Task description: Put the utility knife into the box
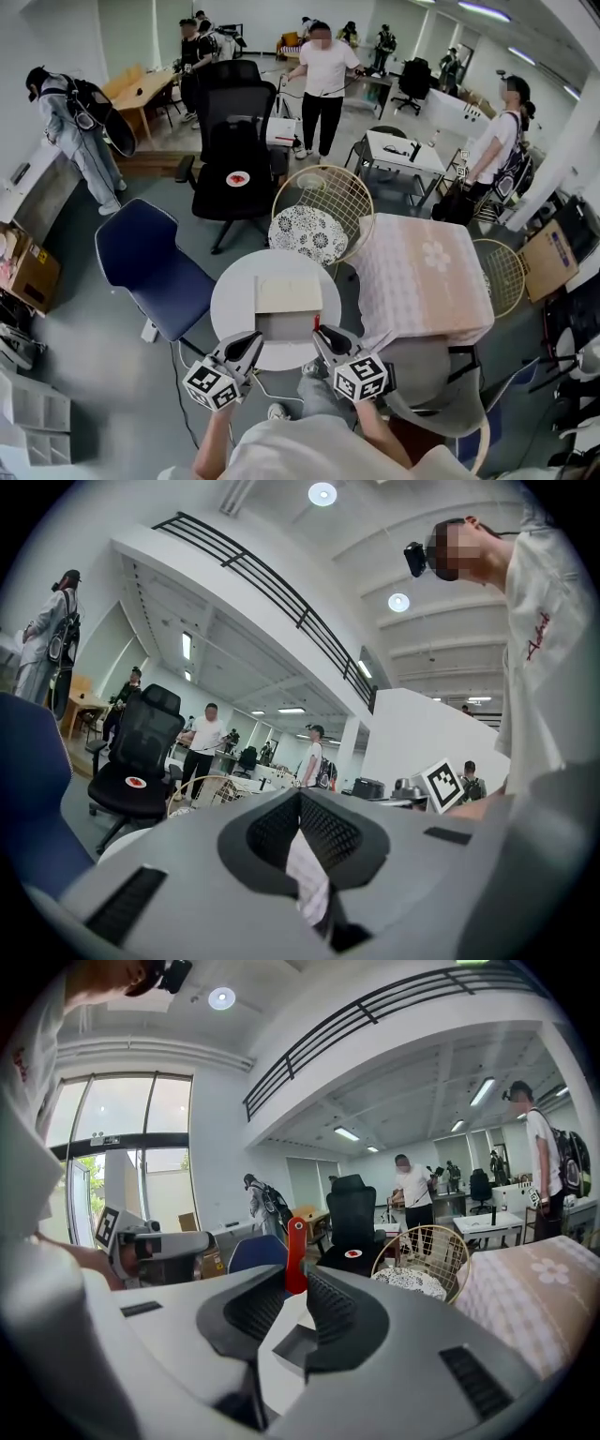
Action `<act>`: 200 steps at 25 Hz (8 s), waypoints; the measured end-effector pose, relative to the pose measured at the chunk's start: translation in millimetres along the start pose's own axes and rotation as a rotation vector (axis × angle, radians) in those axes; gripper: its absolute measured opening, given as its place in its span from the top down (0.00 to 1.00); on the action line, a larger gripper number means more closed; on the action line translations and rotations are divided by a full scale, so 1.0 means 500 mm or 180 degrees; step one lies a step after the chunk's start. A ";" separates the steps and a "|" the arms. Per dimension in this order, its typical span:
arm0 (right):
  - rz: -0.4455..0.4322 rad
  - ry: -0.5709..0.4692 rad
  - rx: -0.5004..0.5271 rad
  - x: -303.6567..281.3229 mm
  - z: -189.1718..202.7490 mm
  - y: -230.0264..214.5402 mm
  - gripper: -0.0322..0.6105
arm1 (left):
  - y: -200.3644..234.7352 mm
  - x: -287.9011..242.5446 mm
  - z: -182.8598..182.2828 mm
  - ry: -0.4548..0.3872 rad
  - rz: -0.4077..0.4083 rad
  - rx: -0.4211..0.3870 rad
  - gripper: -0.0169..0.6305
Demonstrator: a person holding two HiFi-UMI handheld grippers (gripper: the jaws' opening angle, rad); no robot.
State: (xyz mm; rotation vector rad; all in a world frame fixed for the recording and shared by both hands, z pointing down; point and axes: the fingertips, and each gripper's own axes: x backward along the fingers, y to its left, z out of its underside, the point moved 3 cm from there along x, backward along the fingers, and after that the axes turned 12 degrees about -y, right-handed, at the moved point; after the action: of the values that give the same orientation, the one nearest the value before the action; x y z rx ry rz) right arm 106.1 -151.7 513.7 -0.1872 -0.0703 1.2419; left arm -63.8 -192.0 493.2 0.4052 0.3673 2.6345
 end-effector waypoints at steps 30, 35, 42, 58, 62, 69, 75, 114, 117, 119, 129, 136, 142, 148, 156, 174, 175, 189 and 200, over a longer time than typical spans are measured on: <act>-0.0153 0.0899 -0.0609 -0.093 0.197 -0.132 0.82 | 0.107 -0.064 0.154 0.0554 -0.0536 0.0484 0.96; -0.0229 0.1133 -0.0693 -0.094 0.257 -0.124 0.82 | 0.114 -0.051 0.182 0.0637 -0.0619 0.0593 0.96; -0.0286 0.1389 -0.0659 -0.090 0.311 -0.118 0.82 | 0.122 -0.028 0.199 0.0681 -0.0691 0.0646 0.96; -0.1609 0.2441 0.1943 -0.114 0.402 -0.128 0.82 | 0.120 -0.006 0.207 0.0600 -0.0840 0.0752 0.96; -0.1898 0.2590 0.2520 -0.120 0.418 -0.129 0.82 | 0.125 0.006 0.201 0.0572 -0.0901 0.0754 0.96; -0.2005 0.2736 0.2550 -0.135 0.444 -0.128 0.82 | 0.121 0.019 0.208 0.0539 -0.0938 0.0787 0.96; -0.2091 0.3110 0.2580 -0.154 0.489 -0.141 0.82 | 0.117 0.024 0.215 0.0552 -0.0976 0.0810 0.96; -0.2254 0.3615 0.2740 -0.191 0.579 -0.141 0.80 | 0.111 0.053 0.211 0.0504 -0.1031 0.0830 0.96; -0.2249 0.3593 0.2632 -0.197 0.567 -0.146 0.68 | 0.113 0.053 0.206 0.0489 -0.1031 0.0820 0.96; -0.2261 0.3595 0.2640 -0.200 0.560 -0.149 0.66 | 0.116 0.053 0.203 0.0475 -0.1024 0.0808 0.96; -0.2152 0.3425 0.2883 -0.191 0.525 -0.155 0.66 | 0.106 0.049 0.189 0.0417 -0.0942 0.0749 0.96; -0.2029 0.3304 0.3016 -0.185 0.499 -0.147 0.74 | 0.094 0.047 0.169 0.0364 -0.0858 0.0672 0.96; -0.1793 0.3112 0.3220 -0.179 0.462 -0.135 0.90 | 0.079 0.051 0.137 0.0306 -0.0736 0.0549 0.96; -0.1497 0.2958 0.3309 -0.158 0.414 -0.112 0.92 | 0.047 0.066 0.106 0.0234 -0.0587 0.0422 0.96; -0.1079 0.2579 0.3094 -0.127 0.346 -0.060 0.92 | 0.006 0.087 0.072 0.0130 -0.0343 0.0282 0.96; 0.0006 0.0186 -0.0429 -0.026 0.122 -0.035 0.92 | -0.077 0.065 0.069 0.0205 -0.0026 0.0153 0.96; 0.0038 -0.0003 -0.0623 -0.010 0.106 -0.035 0.92 | -0.087 0.060 0.070 0.0223 -0.0011 0.0145 0.96; 0.0098 -0.0115 0.0209 0.218 0.083 0.050 0.92 | -0.248 0.071 0.095 0.0282 0.0137 0.0006 0.96; 0.0061 -0.0113 0.0419 0.358 0.107 0.147 0.92 | -0.367 0.152 0.136 0.0259 0.0161 -0.0027 0.96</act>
State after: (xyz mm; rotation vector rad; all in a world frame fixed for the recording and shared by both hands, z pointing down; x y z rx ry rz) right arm 86.9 46.0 544.4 -0.0518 -0.0174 1.2646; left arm -34.7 15.2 514.0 0.3090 0.3764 2.7070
